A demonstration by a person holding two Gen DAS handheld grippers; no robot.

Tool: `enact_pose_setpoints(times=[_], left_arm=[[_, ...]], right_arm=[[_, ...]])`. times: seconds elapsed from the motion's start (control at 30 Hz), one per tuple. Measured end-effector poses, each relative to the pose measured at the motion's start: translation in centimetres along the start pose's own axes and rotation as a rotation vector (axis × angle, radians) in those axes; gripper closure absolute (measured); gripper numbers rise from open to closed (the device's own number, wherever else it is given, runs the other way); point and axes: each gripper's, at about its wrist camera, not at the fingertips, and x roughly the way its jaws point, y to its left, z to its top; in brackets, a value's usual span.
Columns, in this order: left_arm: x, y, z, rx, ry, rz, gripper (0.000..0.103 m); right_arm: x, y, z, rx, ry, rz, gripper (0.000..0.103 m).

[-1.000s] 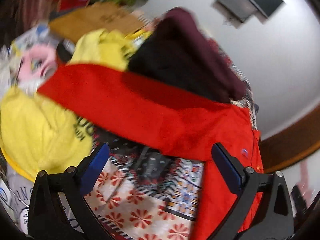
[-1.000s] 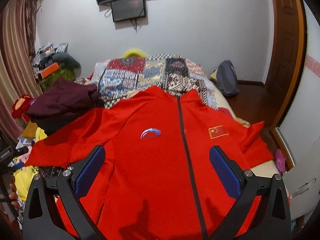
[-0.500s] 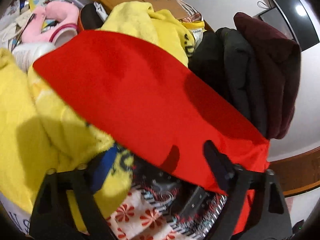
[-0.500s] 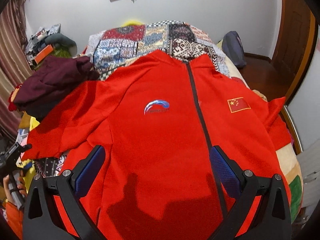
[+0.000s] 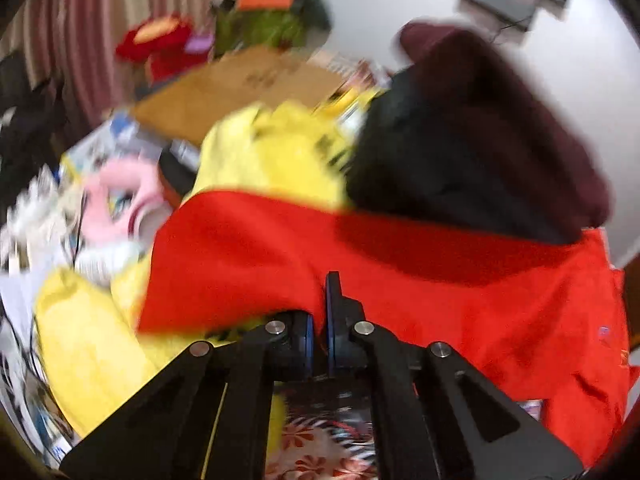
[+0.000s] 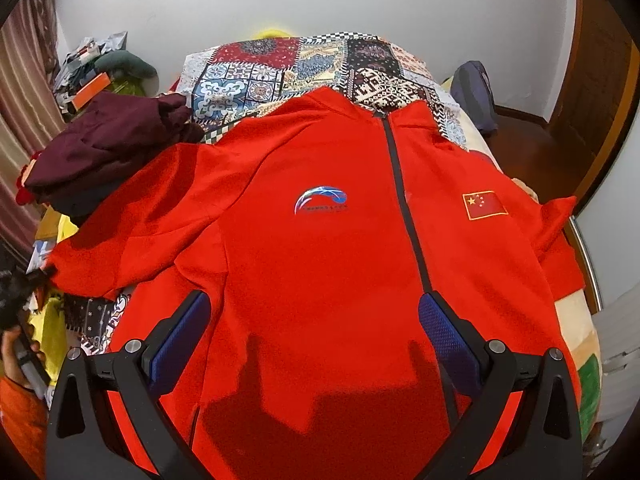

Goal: Fold large clothes

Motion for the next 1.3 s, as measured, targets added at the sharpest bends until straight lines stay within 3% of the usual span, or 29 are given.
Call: enact_pose_setpoints(times=[0.3, 0.5, 0.73, 0.97, 1.3], left_arm=[[-9.7, -10.7, 5.6, 0.209, -0.202, -0.232, 0.1], [-14.4, -20.7, 6.9, 0.384, -0.253, -0.394, 0.1], [-17.2, -33.2, 4.9, 0.581, -0.247, -0.544, 0.1], [-16.4, -43.5, -0.5, 0.762, -0.146, -0.658, 0.1], [-10.6, -51.9, -10.5, 0.868, 0.214, -0.738, 0.1]], right_arm=[[-1.0, -1.0, 0.3, -0.003, -0.045, 0.013, 0.0], [-1.4, -2.9, 0.5, 0.017, -0.071, 0.012, 0.0], [-1.8, -5.5, 0.4, 0.046, -0.092, -0.006, 0.0], [-1.9, -8.4, 0.1, 0.084, -0.094, -0.042, 0.0], [-1.5, -12.7, -1.0, 0.133, -0.054, -0.113, 0.0]])
